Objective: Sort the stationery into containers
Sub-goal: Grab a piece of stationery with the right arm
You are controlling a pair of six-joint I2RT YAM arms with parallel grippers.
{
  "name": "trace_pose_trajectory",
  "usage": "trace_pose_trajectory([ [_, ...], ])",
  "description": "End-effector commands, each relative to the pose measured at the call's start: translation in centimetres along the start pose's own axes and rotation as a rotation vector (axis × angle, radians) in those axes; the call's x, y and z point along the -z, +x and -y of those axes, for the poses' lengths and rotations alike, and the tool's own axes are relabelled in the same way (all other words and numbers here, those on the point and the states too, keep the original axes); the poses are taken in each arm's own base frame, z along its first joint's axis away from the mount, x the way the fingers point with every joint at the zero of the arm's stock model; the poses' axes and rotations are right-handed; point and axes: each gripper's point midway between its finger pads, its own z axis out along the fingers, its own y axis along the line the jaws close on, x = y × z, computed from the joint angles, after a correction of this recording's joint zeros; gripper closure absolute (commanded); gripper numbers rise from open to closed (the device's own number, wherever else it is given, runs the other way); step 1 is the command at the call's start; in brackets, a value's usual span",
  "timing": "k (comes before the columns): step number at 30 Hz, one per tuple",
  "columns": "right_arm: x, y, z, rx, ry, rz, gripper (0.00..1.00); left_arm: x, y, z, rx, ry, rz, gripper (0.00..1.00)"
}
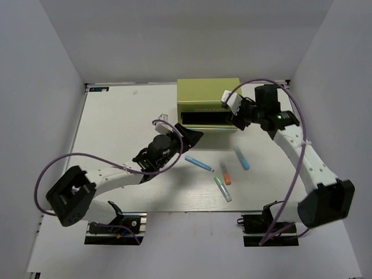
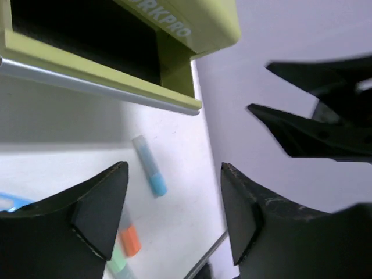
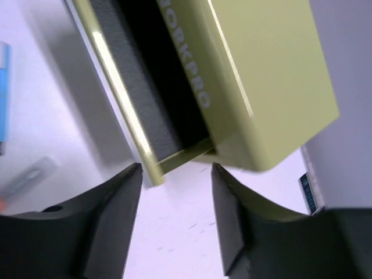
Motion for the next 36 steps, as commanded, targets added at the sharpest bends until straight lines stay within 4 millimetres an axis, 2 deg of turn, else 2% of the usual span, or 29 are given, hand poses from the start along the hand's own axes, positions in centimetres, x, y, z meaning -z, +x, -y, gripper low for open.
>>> trace_pose_trajectory([
  [1,2.8,-0.9,-1.1,-0.094,0.064,0.061,0.46,2.4,-0.6,-0.7,-0.28,-0.139,-0.101,0.24],
  [2,3.3,-0.6,-2.2,-0.148,0.064,0.066,0.52,2.9,-1.0,-1.1,-0.335,-0.171,-0.107,0.21],
  [3,3.6,0.1,-3.3,-0.166,0.063,0.063,0.63,3.6,-2.0,-1.1,-0.358,-0.203,-0.083,0.15],
  [4,3.7,0.5,-3.9,-0.211,0.067,0.053,0.66,4.4,-2.1,-2.0,-0.394,-0.259,-0.11,0.12],
  [5,3.6,1.6,-5.0,-0.261,0.052,0.032,0.68,4.9,-2.5,-2.3,-0.431,-0.28,-0.111,0.06],
  [9,4.2,5.0,-8.5,-0.429,0.045,-0.05,0.7,6.4,-3.6,-2.8,-0.515,-0.325,-0.116,0.0],
  [11,4.4,6.5,-8.9,-0.494,0.085,-0.083,0.7,7.2,-4.3,-3.4,-0.557,-0.378,-0.117,0.0],
  [12,4.3,7.3,-9.3,-0.513,0.091,-0.096,0.68,7.2,-5.0,-3.1,-0.568,-0.411,-0.106,0.0],
  [13,4.2,8.0,-9.8,-0.531,0.09,-0.112,0.63,7.5,-5.3,-3.7,-0.586,-0.461,-0.111,0.0],
  [14,4.3,8.7,-9.7,-0.567,0.109,-0.126,0.6,8.6,-5.9,-5.2,-0.625,-0.558,-0.121,0.0],
  [16,3.8,10.3,-10.9,-0.599,0.093,-0.163,0.51,8.8,-6.7,-5.0,-0.636,-0.602,-0.111,0.0],
  [17,3.8,11.0,-10.9,-0.622,0.1,-0.176,0.49,9.0,-6.6,-5.3,-0.64,-0.613,-0.119,0.0],
  [18,3.3,12.1,-11.8,-0.646,0.072,-0.209,0.49,9.2,-6.8,-4.9,-0.632,-0.595,-0.104,0.0],
  [19,3.2,12.6,-12.1,-0.661,0.065,-0.223,0.45,9.2,-6.9,-4.8,-0.626,-0.581,-0.093,0.0],
  [20,3.0,12.8,-12.4,-0.671,0.046,-0.224,0.43,9.0,-7.1,-4.6,-0.609,-0.555,-0.078,0.0],
  [21,2.8,13.3,-13.0,-0.676,0.03,-0.239,0.42,9.3,-6.7,-5.4,-0.561,-0.562,-0.072,0.0],
  [22,2.3,14.0,-13.4,-0.686,0.007,-0.26,0.4,9.6,-6.8,-5.0,-0.539,-0.536,-0.062,0.0],
  [27,1.0,16.4,-13.4,-0.72,0.027,-0.318,0.4,10.3,-6.8,-4.8,-0.508,-0.503,-0.044,0.0],
  [32,-0.5,17.5,-14.5,-0.769,-0.002,-0.334,0.39,10.5,-6.9,-4.9,-0.489,-0.506,-0.029,0.0],
  [33,-0.8,17.8,-13.9,-0.758,0.028,-0.335,0.39,10.6,-6.6,-5.2,-0.49,-0.508,-0.042,0.0],
  [36,-1.4,18.9,-13.8,-0.764,0.049,-0.359,0.39,10.3,-6.5,-4.7,-0.473,-0.487,-0.039,0.0],
])
